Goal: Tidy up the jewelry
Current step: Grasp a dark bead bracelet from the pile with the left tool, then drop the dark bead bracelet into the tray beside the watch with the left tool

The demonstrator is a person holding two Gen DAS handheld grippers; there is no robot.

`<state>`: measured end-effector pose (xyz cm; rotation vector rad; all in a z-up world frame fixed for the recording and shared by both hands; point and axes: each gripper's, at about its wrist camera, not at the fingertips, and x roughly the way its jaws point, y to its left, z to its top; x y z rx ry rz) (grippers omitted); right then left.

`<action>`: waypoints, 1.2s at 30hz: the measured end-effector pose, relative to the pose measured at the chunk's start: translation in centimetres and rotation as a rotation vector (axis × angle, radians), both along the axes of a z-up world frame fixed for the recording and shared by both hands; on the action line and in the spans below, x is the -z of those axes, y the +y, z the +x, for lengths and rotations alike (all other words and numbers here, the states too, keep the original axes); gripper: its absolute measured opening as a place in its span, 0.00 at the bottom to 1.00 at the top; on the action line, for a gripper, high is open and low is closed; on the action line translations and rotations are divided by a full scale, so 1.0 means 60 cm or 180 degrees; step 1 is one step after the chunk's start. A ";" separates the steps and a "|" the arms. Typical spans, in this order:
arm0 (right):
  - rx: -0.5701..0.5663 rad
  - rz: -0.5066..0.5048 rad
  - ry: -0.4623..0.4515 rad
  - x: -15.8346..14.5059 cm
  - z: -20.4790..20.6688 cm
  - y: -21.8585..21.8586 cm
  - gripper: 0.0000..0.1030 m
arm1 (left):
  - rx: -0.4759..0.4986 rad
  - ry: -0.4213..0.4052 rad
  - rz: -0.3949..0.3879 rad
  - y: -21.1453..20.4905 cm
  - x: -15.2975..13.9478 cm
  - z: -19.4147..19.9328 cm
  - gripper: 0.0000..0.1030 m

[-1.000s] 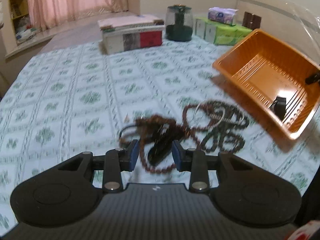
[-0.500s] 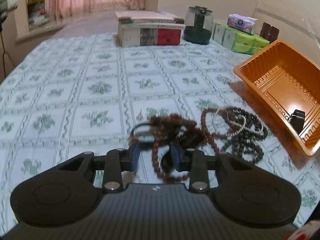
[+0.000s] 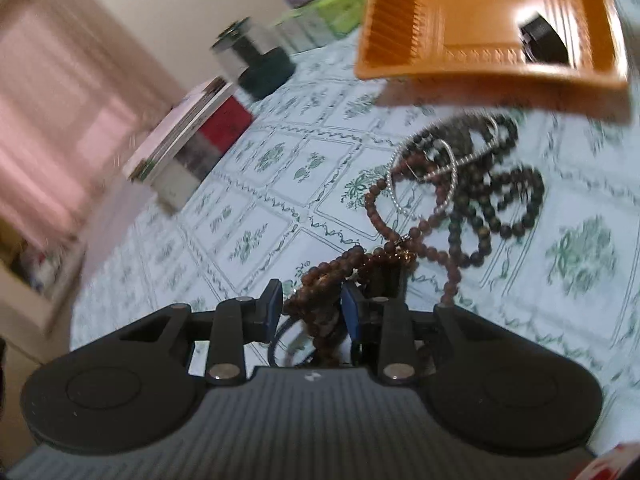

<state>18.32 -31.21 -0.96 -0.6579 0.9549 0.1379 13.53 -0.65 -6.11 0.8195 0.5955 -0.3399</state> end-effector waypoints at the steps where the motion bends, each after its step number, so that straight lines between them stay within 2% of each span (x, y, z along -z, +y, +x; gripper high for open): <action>1: 0.0000 -0.0001 0.0000 0.000 0.000 0.000 0.06 | 0.0050 -0.0016 0.0089 -0.003 0.003 0.000 0.25; 2: 0.0001 -0.0001 0.0001 0.000 0.000 0.000 0.06 | 0.0091 -0.0023 0.0187 -0.005 0.007 0.000 0.18; 4: 0.0002 0.0002 0.0003 0.000 0.000 0.000 0.06 | 0.0147 -0.0015 0.0321 -0.007 0.010 0.003 0.12; 6: 0.0001 -0.0001 -0.0001 0.000 0.000 0.000 0.06 | 0.0144 0.0029 0.0297 -0.006 0.004 0.006 0.06; 8: 0.0003 0.0000 -0.0005 0.000 -0.001 0.000 0.06 | 0.0081 0.0012 0.0202 -0.002 -0.009 0.007 0.06; 16: 0.0001 -0.0007 -0.0013 -0.001 -0.002 0.000 0.06 | -0.0205 0.0042 -0.0502 0.032 -0.094 0.029 0.06; 22: 0.0008 0.0002 -0.0010 -0.002 -0.001 0.001 0.06 | -0.0211 0.0025 -0.0818 0.019 -0.151 0.033 0.06; 28: 0.0013 0.0008 -0.0013 -0.003 -0.001 0.001 0.06 | 0.0015 0.0193 -0.1273 -0.055 -0.176 0.028 0.06; 33: 0.0014 0.0005 -0.0013 -0.003 -0.001 0.001 0.06 | 0.0309 0.0526 -0.1678 -0.142 -0.175 0.020 0.06; 36: 0.0009 0.0003 -0.0013 -0.003 -0.001 0.001 0.06 | 0.0445 0.0717 -0.1826 -0.190 -0.169 0.010 0.06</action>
